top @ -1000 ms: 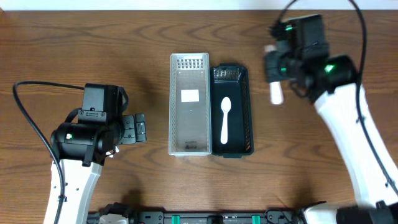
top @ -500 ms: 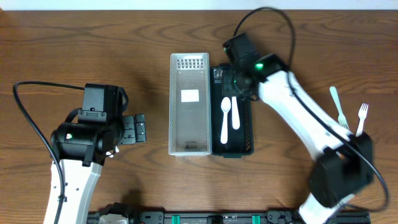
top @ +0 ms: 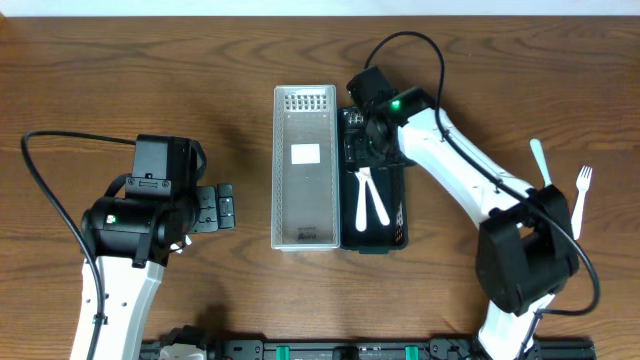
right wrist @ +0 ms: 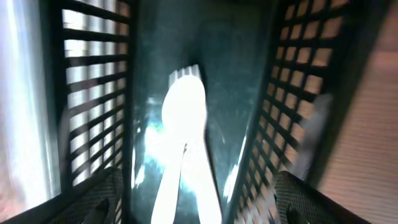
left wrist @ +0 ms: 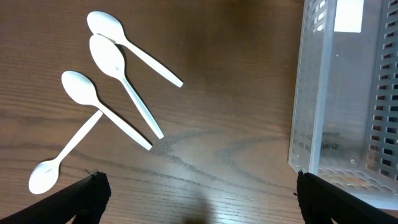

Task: Pack container
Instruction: 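Carry the white fork into the black basket and release it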

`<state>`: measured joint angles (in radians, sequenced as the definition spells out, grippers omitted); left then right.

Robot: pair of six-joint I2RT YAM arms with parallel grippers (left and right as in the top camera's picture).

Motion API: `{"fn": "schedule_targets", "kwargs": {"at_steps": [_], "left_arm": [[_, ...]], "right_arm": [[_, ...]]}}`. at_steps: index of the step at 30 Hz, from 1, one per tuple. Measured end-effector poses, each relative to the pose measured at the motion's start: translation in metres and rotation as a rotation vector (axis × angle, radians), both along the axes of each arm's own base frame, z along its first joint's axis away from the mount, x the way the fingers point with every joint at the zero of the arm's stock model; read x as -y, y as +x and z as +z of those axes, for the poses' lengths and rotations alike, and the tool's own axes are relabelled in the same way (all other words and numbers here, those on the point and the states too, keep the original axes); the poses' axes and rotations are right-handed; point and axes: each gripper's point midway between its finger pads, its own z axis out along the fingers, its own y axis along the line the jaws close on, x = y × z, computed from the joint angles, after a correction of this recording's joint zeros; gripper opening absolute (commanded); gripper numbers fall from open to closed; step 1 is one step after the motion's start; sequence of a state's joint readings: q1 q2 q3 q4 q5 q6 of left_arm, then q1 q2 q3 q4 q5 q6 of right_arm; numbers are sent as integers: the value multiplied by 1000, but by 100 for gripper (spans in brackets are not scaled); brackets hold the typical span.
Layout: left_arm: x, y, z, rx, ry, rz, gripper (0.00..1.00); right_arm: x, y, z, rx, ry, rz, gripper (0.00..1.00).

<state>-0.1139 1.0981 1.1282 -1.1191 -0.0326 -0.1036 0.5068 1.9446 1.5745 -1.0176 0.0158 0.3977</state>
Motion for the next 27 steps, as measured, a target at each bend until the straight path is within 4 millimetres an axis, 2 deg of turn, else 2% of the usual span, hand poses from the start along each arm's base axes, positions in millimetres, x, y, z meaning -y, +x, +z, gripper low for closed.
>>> {"fn": "schedule_targets", "kwargs": {"at_steps": [3,4,6,7,9,10,11,13,16,18,20,24,26,27], "left_arm": [[0,0,0,0,0,0,98],[0,0,0,0,0,0,98],[0,0,0,0,0,0,98],[0,0,0,0,0,0,98],[0,0,0,0,0,0,98],[0,0,0,0,0,0,98],[0,0,0,0,0,0,98],[0,0,0,0,0,0,98],[0,0,0,0,0,0,98],[0,0,0,0,0,0,98],[0,0,0,1,0,0,98],[0,0,0,0,0,0,98],[0,0,0,0,0,0,98],[0,0,0,0,0,0,98]], "right_arm": [[3,11,41,69,23,22,92],[9,18,61,112,31,16,94],[31,33,112,233,45,-11,99],[44,39,132,283,47,-32,99],[89,50,183,419,31,-79,99],[111,51,201,467,13,-103,99],[137,51,216,508,-14,-133,99],[187,47,233,547,-79,-192,99],[255,44,227,521,-177,-266,99],[293,43,204,450,-230,-290,96],[320,43,174,366,-259,-292,95],[357,45,101,186,-232,-292,94],[368,43,66,105,-205,-294,93],[371,43,56,80,-195,-295,91]]}}
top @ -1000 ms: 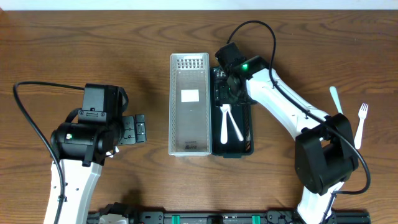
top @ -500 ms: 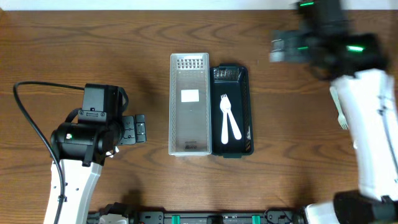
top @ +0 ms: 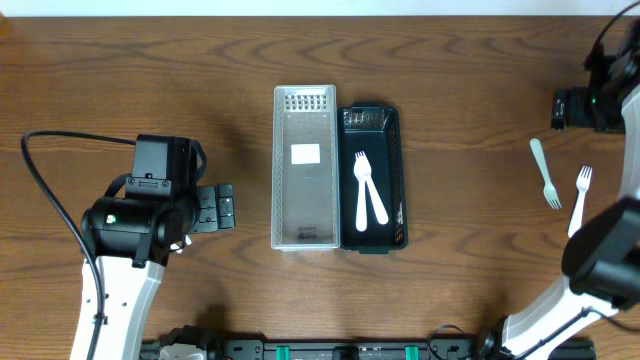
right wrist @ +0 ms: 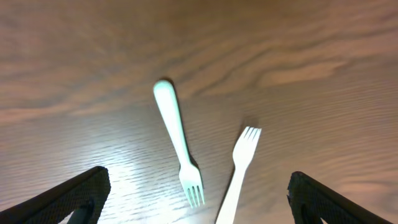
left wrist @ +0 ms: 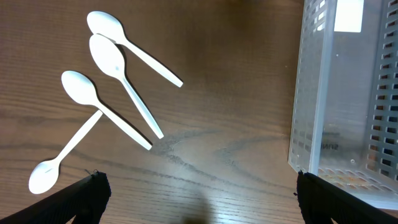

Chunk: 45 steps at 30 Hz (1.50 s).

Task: Pack container
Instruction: 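Carry the white fork into the black basket and release it, then return the right gripper and grasp the pale-green spoon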

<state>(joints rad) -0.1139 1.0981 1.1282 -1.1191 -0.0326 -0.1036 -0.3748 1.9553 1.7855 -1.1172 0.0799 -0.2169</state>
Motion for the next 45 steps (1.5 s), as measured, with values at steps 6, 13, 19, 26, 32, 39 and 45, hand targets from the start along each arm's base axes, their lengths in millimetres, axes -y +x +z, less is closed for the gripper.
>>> {"fn": "schedule_targets", "kwargs": {"at_steps": [6,13,19,26,32,39,45], "left_arm": [[0,0,0,1,0,0,99],[0,0,0,0,0,0,98],[0,0,0,0,0,0,98],[0,0,0,0,0,0,98],[0,0,0,0,0,0,98],[0,0,0,1,0,0,98],[0,0,0,0,0,0,98]], "right_arm": [[9,-5,-64,-135,77,-9,85],[1,-12,-108,-234,149,2,78],[-3,-20,-122,-273,173,2,79],[-10,-35,-139,-317,195,1,79],[-10,-41,-146,-320,177,0,79],[-9,-41,-146,-311,173,1,59],[-9,-41,-146,-311,173,-8,39]]}}
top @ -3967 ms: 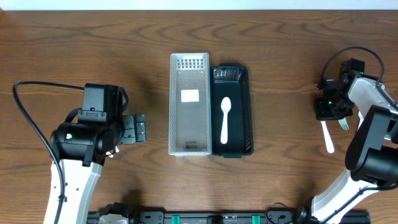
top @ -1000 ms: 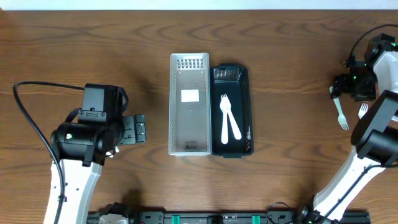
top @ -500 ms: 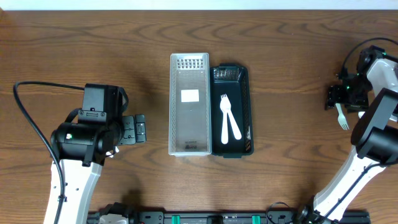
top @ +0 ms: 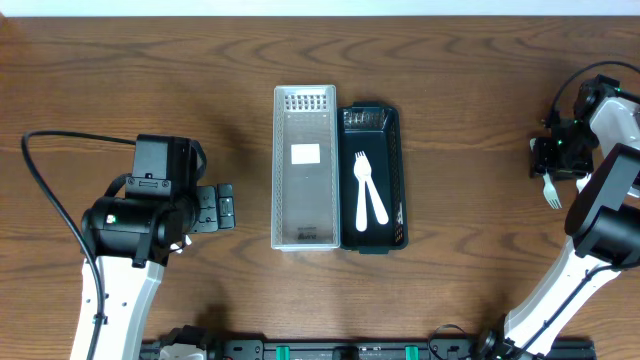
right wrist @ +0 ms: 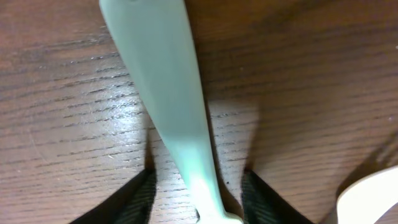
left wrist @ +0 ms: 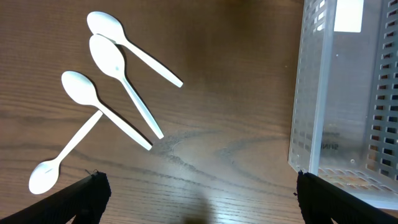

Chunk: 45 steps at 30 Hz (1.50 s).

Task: Pack container
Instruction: 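Return the right gripper and grasp the pale-green spoon, then carry the pale-green spoon into the black basket and release it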

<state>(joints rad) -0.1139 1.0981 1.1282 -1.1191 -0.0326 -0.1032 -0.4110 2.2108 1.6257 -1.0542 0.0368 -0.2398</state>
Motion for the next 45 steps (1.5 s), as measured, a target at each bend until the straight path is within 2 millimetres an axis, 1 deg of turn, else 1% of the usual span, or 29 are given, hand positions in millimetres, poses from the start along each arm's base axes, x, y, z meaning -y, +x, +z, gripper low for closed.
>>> {"fn": "schedule_targets", "kwargs": {"at_steps": [2,4,10,14,19,23,26,28,30,34,36,37,38,39,40,42,44,45], "left_arm": [[0,0,0,0,0,0,98],[0,0,0,0,0,0,98],[0,0,0,0,0,0,98],[0,0,0,0,0,0,98],[0,0,0,0,0,0,98],[0,0,0,0,0,0,98],[0,0,0,0,0,0,98],[0,0,0,0,0,0,98],[0,0,0,0,0,0,98],[0,0,0,0,0,0,98],[0,0,0,0,0,0,98],[0,0,0,0,0,0,98],[0,0,0,0,0,0,98],[0,0,0,0,0,0,98],[0,0,0,0,0,0,98],[0,0,0,0,0,0,98],[0,0,0,0,0,0,98],[0,0,0,0,0,0,98]], "right_arm": [[0,0,0,0,-1,-4,35],[0,0,0,1,-1,-10,29],[0,0,0,1,-2,-15,24],[0,0,0,0,-4,-19,16],[1,0,0,0,-6,-25,14],[0,0,0,2,-4,-31,7],[0,1,1,4,-3,-42,5],[-1,0,1,2,-1,-55,2],[-2,-2,2,-7,7,-72,1],[-15,-6,9,-36,48,-98,2],[-24,5,21,-12,58,-94,1],[-31,12,30,14,64,-83,1],[-39,21,43,48,64,-69,1],[-50,32,62,98,63,-49,1],[-59,40,76,138,60,-33,1],[-87,58,121,252,50,24,1],[-129,71,173,391,51,101,1],[-149,73,195,448,57,136,1]]}}
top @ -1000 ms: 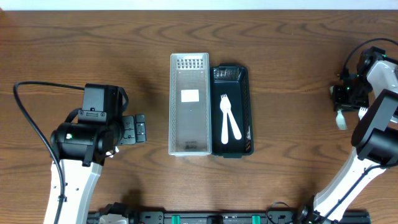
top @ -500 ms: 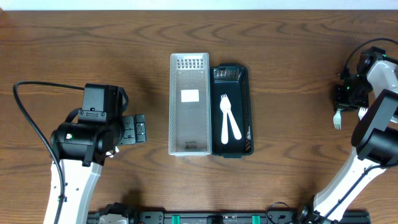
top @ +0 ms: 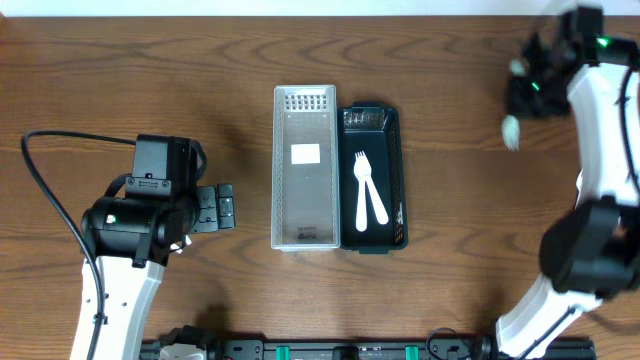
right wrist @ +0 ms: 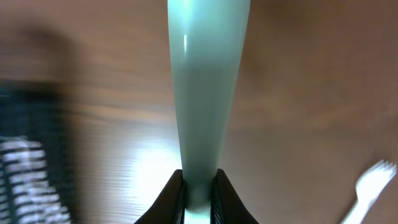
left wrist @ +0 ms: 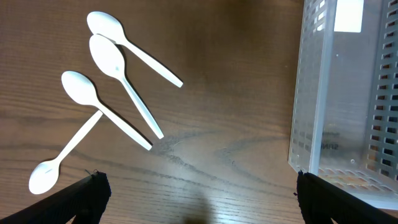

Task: Pack container
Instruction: 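Carry the pale-green spoon into the black basket and release it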

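A pale green plastic fork (right wrist: 205, 93) hangs above the table, with my right gripper (right wrist: 200, 186) shut on its handle. From overhead that gripper (top: 525, 92) is at the far right back, and the fork's end (top: 510, 130) sticks out below it. The black container (top: 400, 170) in the middle holds two white forks (top: 365, 190). Beside it stands the clear slotted container (top: 279, 170). My left gripper (left wrist: 199, 199) is open over bare wood, between several white spoons (left wrist: 118, 93) and the clear container (left wrist: 323, 93).
One more white fork (right wrist: 373, 183) lies on the wood at the lower right of the right wrist view. The black container (right wrist: 31, 168) shows blurred at that view's left edge. My left arm (top: 140, 215) covers the spoons in the overhead view.
My right gripper was low on the table with its fingers either side of the pale green fork. Now it is shut on the fork, raised, and further back. The left arm has not moved.
My right gripper was open low in the black container over two white forks. Then it hung open above the two forks at the table's right. Then it straddled the green one, and now holds it in the air. The left gripper stayed open by the spoons.
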`<state>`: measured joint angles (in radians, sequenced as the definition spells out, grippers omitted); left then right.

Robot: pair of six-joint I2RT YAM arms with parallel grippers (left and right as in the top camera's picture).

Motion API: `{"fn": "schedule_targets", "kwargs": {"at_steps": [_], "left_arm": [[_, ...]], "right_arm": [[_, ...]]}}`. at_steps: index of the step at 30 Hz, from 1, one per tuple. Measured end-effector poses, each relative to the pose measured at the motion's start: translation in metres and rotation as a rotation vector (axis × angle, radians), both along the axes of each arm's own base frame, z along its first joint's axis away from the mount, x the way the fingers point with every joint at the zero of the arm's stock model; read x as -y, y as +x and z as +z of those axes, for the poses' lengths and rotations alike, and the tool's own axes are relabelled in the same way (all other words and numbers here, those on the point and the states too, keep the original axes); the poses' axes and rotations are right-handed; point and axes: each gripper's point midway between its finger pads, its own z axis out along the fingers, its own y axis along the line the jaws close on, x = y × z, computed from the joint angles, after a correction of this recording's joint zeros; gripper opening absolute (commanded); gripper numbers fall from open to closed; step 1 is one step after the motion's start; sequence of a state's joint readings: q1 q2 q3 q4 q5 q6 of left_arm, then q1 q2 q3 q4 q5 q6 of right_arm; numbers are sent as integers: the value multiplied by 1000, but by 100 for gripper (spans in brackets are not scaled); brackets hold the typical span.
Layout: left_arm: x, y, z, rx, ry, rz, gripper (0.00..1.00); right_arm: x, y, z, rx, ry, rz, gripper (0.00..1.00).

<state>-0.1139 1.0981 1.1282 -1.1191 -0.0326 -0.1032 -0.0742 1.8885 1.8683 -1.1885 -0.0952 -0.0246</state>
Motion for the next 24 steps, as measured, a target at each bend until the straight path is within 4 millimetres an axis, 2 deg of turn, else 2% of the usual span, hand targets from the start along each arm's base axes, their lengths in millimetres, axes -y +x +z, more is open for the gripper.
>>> {"fn": "schedule_targets", "kwargs": {"at_steps": [2,4,6,8,11,13,16,20,22,23,24], "left_arm": [[0,0,0,0,0,0,98],[0,0,0,0,0,0,98],[0,0,0,0,0,0,98],[0,0,0,0,0,0,98],[0,0,0,1,0,0,98],[0,0,0,0,0,0,98],[0,0,0,1,0,0,98],[0,0,0,1,0,0,98],[0,0,0,0,0,0,98],[0,0,0,0,0,0,98],[0,0,0,0,0,0,98]], "right_arm": [[-52,-1,45,124,23,87,1],[-98,-9,74,202,60,162,1],[-136,-21,86,225,101,214,1],[-168,-31,83,208,131,243,1],[-196,-41,54,131,131,248,1],[-211,-46,19,56,110,249,1],[-224,-54,-36,-55,69,252,1],[-230,-73,-106,-211,0,261,3],[-231,-78,-123,-251,-17,262,11],[-232,-79,-129,-264,-23,263,28],[-232,-79,-131,-268,-24,261,38]]}}
